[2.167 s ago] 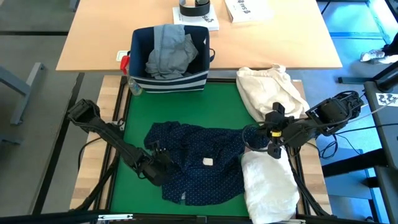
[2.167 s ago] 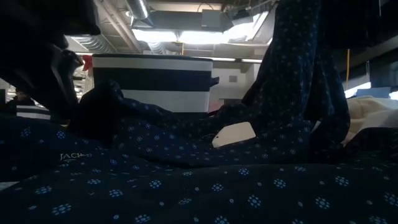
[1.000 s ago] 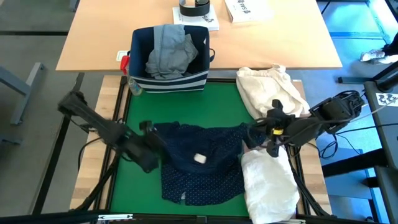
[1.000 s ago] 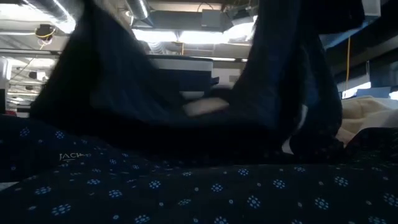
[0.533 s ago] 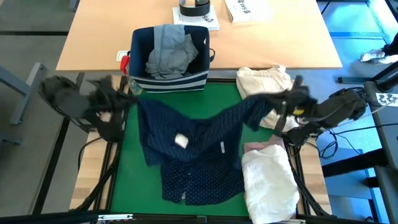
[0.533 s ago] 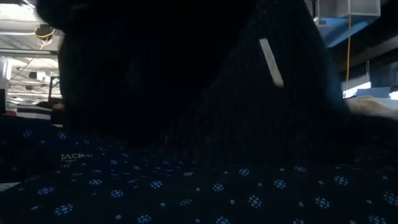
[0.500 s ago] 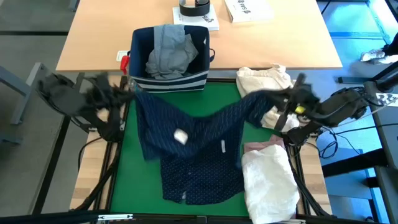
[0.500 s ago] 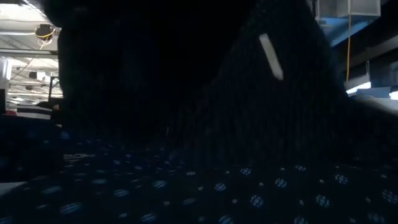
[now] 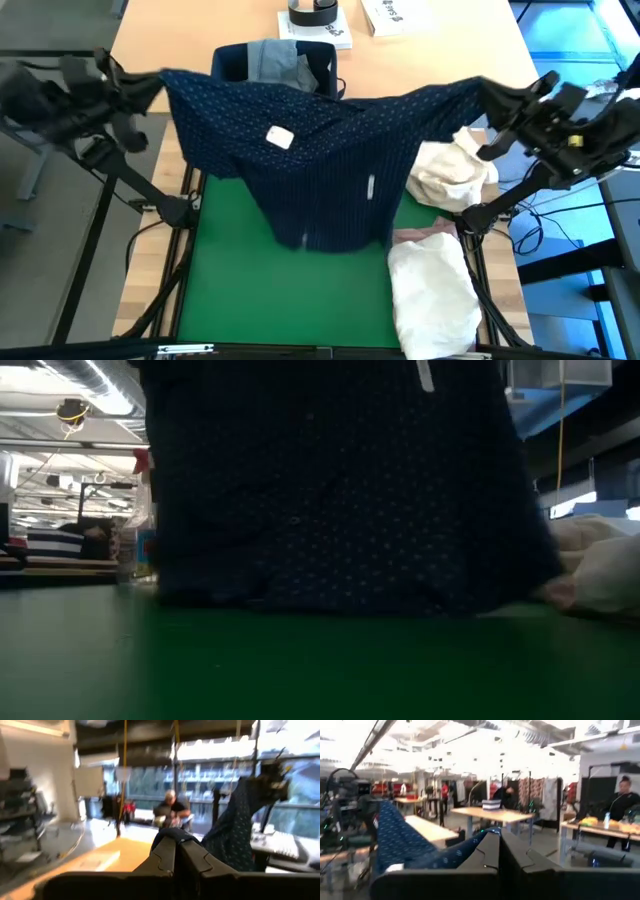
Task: Fold laundry
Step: Fold the blue polo shirt
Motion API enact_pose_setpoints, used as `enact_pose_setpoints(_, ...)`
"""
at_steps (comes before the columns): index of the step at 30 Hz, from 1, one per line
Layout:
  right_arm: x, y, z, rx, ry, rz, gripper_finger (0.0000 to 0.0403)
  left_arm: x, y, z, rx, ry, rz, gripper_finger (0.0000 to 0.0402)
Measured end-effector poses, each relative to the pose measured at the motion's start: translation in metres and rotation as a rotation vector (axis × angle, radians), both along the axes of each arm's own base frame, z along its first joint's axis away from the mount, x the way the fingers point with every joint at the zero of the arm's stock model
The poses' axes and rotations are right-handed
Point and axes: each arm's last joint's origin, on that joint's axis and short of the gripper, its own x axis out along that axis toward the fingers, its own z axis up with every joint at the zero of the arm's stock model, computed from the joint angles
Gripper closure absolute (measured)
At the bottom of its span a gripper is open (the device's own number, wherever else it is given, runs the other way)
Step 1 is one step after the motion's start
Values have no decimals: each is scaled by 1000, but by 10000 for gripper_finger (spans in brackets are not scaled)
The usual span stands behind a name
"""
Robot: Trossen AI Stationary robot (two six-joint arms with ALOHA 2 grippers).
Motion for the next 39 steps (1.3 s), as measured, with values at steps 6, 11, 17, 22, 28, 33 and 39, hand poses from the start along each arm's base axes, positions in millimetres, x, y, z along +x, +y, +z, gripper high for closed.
enact_pose_setpoints(6, -4, -1, 9, -74, -74, 51, 400, -9, 3, 19, 57, -135, -100, 401)
enact_pose_setpoints(11, 1, 3, 9, -94, -82, 84, 400, -8, 2, 18, 60, -133, -127, 401)
enact_pose_setpoints(17, 17, 14, 0, -43, -64, 146, 400, -3, -2, 7, -33, -98, -229, 401)
enact_pose_setpoints(22, 29, 38, -10, 13, -55, 335, 400, 11, -17, -1, -154, -70, -476, 401)
enact_pose_setpoints(28, 38, 88, -19, -2, -45, 566, 400, 42, -49, -1, -250, -54, -879, 401)
enact_pose_setpoints(33, 37, 131, -24, -34, -78, 720, 400, 71, -86, 8, -236, -141, -1119, 401)
enact_pose_setpoints(39, 23, 157, -15, -131, -229, 812, 400, 78, -106, 34, -50, -488, -1049, 401)
